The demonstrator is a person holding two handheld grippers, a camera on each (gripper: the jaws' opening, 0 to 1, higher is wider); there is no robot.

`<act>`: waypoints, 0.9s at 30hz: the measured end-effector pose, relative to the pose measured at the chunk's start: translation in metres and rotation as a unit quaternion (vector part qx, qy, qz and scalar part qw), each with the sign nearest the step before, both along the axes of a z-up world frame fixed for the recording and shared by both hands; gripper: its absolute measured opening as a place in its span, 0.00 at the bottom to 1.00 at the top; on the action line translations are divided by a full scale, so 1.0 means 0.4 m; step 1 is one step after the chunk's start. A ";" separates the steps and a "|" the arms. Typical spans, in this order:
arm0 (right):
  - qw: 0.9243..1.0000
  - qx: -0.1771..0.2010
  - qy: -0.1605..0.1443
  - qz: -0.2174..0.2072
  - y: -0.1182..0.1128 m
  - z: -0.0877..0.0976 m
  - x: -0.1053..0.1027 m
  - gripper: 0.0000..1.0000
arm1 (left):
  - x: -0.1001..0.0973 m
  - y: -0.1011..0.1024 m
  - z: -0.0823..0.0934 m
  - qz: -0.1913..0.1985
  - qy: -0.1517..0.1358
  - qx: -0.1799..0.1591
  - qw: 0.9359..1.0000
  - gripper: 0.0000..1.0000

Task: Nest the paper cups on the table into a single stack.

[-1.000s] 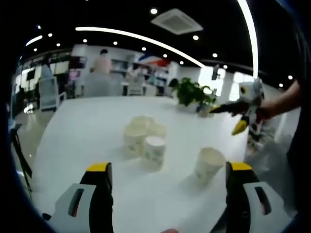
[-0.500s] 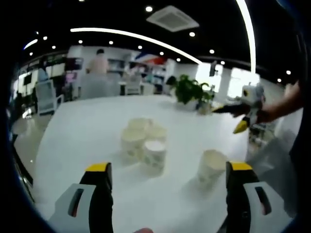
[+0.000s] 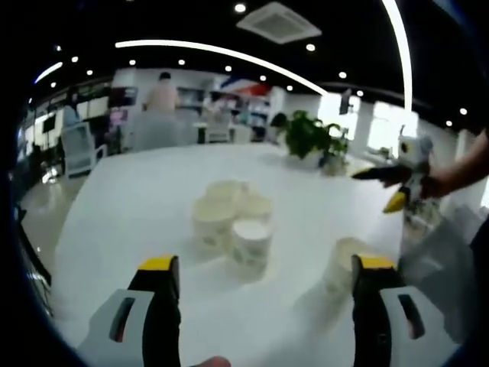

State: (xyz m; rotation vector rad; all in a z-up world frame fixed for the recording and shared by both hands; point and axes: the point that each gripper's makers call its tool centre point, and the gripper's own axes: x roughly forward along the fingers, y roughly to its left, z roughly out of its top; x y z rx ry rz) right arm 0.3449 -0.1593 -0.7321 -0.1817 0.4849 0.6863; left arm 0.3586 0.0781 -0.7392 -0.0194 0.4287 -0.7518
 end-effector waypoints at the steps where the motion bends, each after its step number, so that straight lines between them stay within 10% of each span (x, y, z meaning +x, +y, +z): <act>1: 1.000 0.000 0.000 -0.001 -0.001 0.000 -0.002 0.98 | 0.003 -0.003 -0.001 0.001 0.001 -0.003 1.000 0.91; 27: 0.999 0.019 0.020 -0.027 -0.048 -0.024 -0.032 0.97 | 0.125 -0.063 -0.082 0.013 0.026 0.026 0.999 0.84</act>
